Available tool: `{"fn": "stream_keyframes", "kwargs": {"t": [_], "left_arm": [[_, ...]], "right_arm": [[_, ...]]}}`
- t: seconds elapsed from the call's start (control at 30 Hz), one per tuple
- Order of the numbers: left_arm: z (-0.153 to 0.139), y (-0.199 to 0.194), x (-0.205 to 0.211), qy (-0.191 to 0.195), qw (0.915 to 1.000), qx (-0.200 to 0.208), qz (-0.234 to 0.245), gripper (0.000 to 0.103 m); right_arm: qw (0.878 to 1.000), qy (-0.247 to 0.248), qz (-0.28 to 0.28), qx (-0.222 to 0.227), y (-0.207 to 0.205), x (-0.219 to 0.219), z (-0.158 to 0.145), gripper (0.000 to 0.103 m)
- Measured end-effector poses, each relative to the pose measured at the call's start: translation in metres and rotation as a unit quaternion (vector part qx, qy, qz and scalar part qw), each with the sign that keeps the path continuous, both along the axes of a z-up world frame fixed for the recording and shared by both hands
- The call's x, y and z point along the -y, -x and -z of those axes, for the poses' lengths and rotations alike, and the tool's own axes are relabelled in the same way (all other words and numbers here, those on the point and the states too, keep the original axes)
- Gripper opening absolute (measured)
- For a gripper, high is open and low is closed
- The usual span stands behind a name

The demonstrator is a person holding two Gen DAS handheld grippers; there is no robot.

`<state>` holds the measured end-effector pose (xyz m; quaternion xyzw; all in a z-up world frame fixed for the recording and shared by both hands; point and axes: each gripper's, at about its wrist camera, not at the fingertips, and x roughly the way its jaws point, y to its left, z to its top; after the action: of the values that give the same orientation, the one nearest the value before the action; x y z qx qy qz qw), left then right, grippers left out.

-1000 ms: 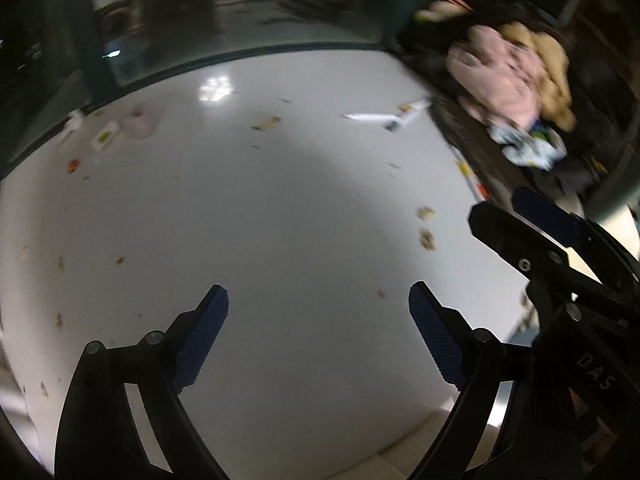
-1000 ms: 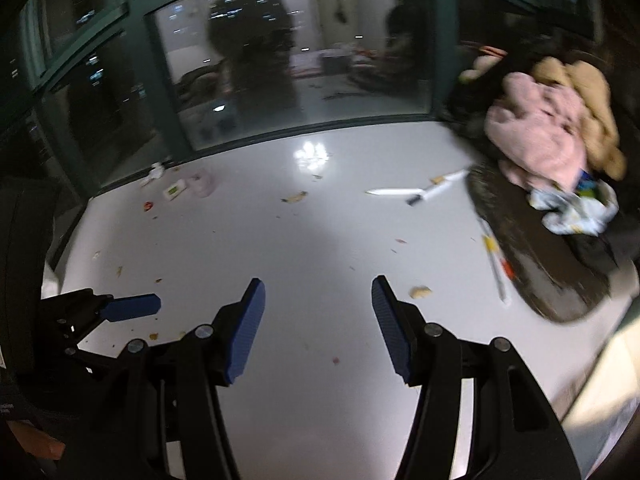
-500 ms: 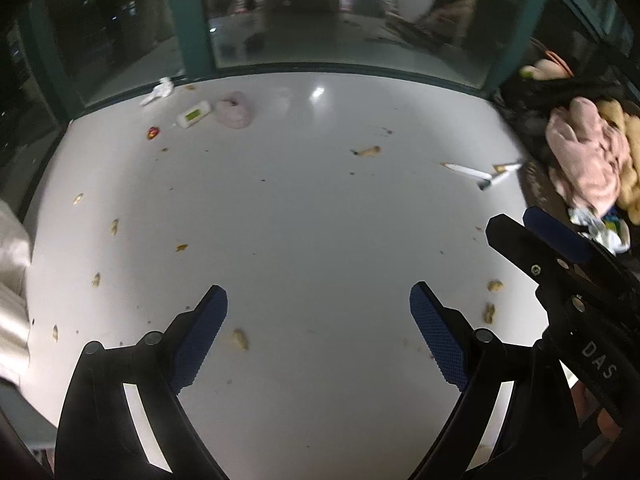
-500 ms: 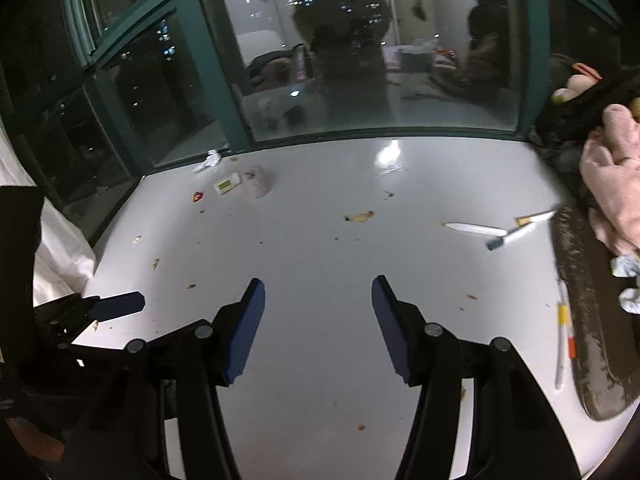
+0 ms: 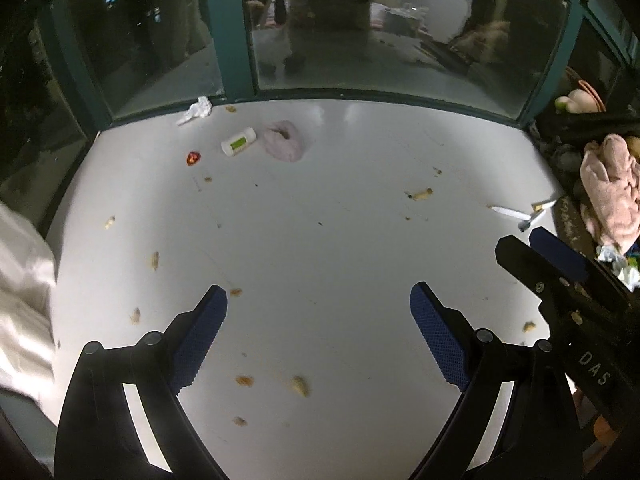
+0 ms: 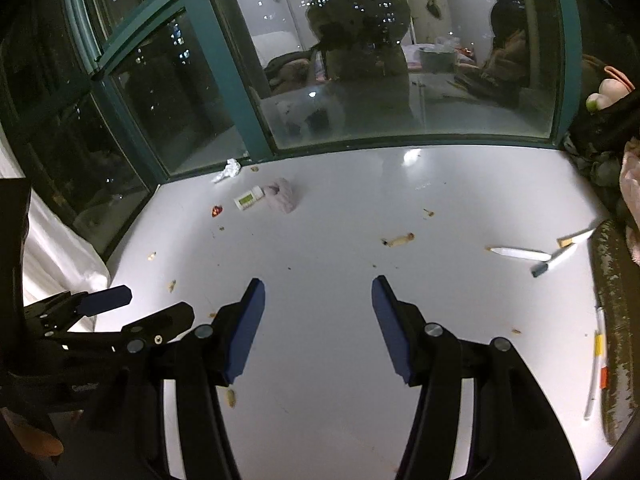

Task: Collect trash
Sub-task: 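Move both open grippers back over the table, then close the right gripper on the grey cloth while the left gripper grasps the white pill bottle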

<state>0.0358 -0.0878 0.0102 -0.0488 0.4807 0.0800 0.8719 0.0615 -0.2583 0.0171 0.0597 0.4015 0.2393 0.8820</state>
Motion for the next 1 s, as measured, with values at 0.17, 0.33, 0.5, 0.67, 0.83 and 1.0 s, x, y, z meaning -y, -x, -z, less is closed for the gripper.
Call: {"fn": "stream_keyframes", "kwargs": {"t": [0.17, 0.33, 0.5, 0.67, 0.83, 1.0], "left_arm": [[0.008, -0.013, -0.035, -0.007, 0.9997, -0.002, 0.024, 0.09], [0.019, -0.03, -0.076, 0.009, 0.9993, -0.008, 0.035, 0.09], [0.03, -0.058, -0.114, -0.003, 0.9983, -0.007, 0.058, 0.09], [0.045, -0.095, -0.15, 0.023, 0.9975, -0.014, 0.065, 0.09], [0.061, -0.131, -0.175, 0.035, 0.9971, -0.015, 0.066, 0.09], [0.08, -0.158, -0.19, 0.044, 0.9964, -0.017, 0.07, 0.09]], "right_arm": [[1.0, 0.003, 0.012, -0.007, -0.007, -0.034, 0.001, 0.054], [1.0, 0.019, 0.009, -0.009, -0.018, -0.078, 0.005, 0.054], [0.999, 0.029, 0.019, -0.019, -0.038, -0.115, 0.014, 0.054], [0.999, 0.04, 0.018, -0.02, -0.068, -0.148, 0.022, 0.054], [0.998, 0.05, 0.008, -0.021, -0.102, -0.172, 0.033, 0.054], [0.998, 0.058, -0.002, -0.026, -0.13, -0.187, 0.048, 0.054]]}}
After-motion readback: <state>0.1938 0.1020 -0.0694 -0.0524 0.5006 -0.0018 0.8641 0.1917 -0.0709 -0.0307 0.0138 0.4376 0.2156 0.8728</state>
